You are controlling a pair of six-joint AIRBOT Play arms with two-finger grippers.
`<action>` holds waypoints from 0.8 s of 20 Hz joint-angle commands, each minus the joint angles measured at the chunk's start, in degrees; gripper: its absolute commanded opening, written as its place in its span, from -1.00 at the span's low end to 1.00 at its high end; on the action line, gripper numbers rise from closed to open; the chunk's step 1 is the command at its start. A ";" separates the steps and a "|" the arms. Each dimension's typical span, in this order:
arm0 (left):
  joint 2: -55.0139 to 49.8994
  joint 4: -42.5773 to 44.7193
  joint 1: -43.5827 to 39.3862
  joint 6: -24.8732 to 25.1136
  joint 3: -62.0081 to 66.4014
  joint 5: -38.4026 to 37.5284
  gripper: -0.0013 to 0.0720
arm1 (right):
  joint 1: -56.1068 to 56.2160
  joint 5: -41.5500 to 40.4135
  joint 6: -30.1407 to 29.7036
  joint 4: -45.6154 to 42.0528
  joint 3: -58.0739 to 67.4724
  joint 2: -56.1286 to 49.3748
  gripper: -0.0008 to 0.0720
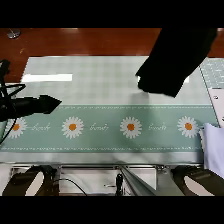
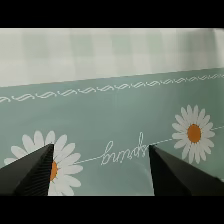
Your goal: Fold the shirts.
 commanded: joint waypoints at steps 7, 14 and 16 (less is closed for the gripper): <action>0.59 -0.35 0.11 0.00 -1.11 5.40 0.95 | 29.14 -11.76 12.04 -0.50 -29.73 -10.99 -0.92; -0.04 -0.39 0.13 -0.04 -1.14 5.29 0.95 | 33.09 -21.05 21.92 4.59 -34.73 -22.49 0.72; -0.11 -0.39 0.13 -0.48 -1.14 4.37 0.95 | 26.69 -16.74 19.93 3.65 -32.76 -18.78 0.72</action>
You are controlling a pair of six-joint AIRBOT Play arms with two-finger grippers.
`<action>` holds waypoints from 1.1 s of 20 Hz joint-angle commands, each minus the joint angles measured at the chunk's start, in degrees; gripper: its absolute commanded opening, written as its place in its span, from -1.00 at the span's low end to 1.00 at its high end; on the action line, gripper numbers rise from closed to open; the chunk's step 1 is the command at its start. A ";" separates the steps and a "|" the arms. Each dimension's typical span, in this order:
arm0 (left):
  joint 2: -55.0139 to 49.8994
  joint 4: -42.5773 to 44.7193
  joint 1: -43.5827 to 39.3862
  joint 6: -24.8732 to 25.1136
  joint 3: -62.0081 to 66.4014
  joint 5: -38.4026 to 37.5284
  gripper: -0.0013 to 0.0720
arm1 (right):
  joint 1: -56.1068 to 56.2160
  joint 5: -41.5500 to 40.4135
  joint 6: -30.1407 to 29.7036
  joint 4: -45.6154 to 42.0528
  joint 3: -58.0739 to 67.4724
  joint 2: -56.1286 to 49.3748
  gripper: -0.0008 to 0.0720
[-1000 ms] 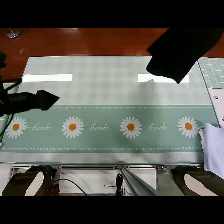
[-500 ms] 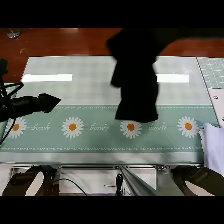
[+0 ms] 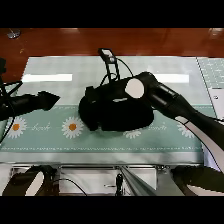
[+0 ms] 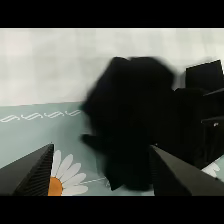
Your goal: Fold the shirts.
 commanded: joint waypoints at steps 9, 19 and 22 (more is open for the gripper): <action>-5.46 -0.11 -0.02 -2.64 -9.53 -6.36 0.95 | -51.93 23.85 -2.47 -15.63 -13.22 23.56 0.72; -34.71 -12.76 -2.78 9.18 -8.59 -6.95 0.95 | -60.67 18.78 -12.92 2.05 -39.56 27.80 0.72; -35.21 -15.02 -4.72 10.56 -8.28 -2.67 -0.31 | -60.70 18.49 -13.70 5.51 -40.81 24.70 0.72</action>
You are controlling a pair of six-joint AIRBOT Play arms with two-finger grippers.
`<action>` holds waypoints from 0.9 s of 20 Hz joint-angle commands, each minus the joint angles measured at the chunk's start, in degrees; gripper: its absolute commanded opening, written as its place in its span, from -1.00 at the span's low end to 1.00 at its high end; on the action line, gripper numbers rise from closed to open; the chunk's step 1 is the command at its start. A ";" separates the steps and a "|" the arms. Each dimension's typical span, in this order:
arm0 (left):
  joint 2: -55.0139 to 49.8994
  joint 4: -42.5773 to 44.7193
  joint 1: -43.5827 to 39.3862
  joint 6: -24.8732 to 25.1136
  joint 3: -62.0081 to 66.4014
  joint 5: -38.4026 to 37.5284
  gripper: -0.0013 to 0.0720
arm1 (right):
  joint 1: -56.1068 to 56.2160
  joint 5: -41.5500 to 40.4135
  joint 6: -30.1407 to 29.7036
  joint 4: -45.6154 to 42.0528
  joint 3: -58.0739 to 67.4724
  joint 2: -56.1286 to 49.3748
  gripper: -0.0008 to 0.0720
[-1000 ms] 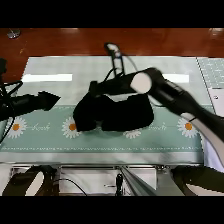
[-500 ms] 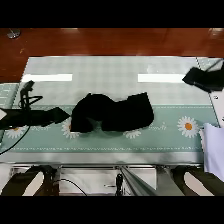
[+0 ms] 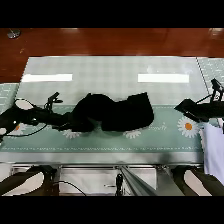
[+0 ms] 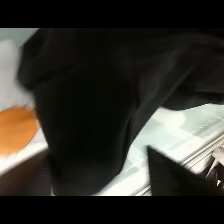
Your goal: Fold the shirts.
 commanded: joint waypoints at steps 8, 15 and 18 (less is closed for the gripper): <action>-2.25 -3.39 -1.42 4.17 4.70 1.86 -0.90 | 1.84 -6.64 -15.17 28.63 0.57 -19.71 0.72; -2.25 -3.39 -1.42 2.03 4.70 1.64 -0.90 | 13.90 -6.08 -14.10 27.15 16.55 -37.40 0.72; -2.25 -3.39 -1.42 2.03 4.70 1.55 -0.90 | 16.87 -3.65 -13.44 26.60 20.74 -40.06 0.28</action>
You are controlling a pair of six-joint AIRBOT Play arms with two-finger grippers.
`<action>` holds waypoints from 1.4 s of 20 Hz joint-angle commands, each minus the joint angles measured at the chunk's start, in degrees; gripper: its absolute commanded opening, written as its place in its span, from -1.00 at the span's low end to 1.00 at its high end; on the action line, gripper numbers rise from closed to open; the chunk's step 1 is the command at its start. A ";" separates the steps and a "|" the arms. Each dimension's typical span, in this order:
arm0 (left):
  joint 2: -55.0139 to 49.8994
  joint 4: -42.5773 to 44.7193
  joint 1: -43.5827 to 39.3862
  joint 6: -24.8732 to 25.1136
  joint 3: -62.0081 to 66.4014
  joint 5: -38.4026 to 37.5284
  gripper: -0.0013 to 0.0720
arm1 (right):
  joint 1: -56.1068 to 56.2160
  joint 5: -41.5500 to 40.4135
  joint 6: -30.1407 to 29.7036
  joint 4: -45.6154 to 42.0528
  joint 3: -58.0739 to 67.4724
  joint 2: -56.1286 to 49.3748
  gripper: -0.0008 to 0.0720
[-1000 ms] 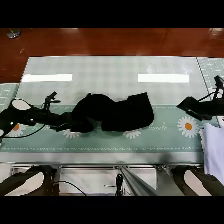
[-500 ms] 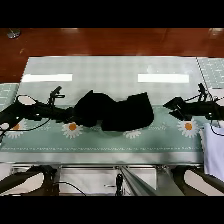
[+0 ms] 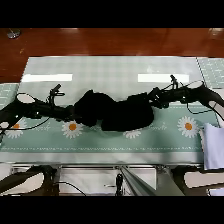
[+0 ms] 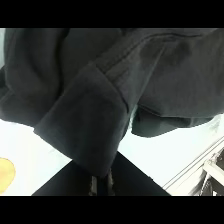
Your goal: Fold the shirts.
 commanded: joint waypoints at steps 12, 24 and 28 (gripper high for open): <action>11.65 -3.89 4.72 -3.63 40.35 1.90 -0.90 | 2.58 10.86 8.17 -12.55 52.30 11.85 -0.92; 33.46 16.55 26.45 -9.86 62.90 3.06 -0.90 | 2.58 18.75 10.47 -36.59 63.69 49.83 -0.92; 37.97 25.70 22.71 -12.33 62.66 1.11 -0.90 | 2.47 31.19 13.81 -42.93 63.36 55.01 -0.92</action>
